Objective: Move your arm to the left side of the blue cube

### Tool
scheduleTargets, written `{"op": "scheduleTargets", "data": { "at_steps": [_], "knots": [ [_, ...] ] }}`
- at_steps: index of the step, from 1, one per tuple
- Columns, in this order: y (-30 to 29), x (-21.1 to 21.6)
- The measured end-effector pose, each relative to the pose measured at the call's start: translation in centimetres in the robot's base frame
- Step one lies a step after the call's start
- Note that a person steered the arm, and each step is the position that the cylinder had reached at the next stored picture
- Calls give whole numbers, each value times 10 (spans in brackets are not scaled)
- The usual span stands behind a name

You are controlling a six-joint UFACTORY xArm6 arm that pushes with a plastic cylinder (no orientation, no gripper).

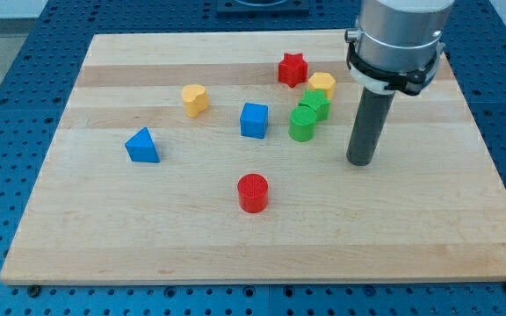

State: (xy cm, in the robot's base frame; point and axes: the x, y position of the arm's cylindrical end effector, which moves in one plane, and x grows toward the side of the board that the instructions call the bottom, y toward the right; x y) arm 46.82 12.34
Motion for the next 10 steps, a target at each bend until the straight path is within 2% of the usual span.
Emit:
{"op": "scheduleTargets", "data": {
  "at_steps": [4, 7, 10],
  "knots": [
    [-20, 0],
    [-95, -5],
    [-172, -36]
  ]
}}
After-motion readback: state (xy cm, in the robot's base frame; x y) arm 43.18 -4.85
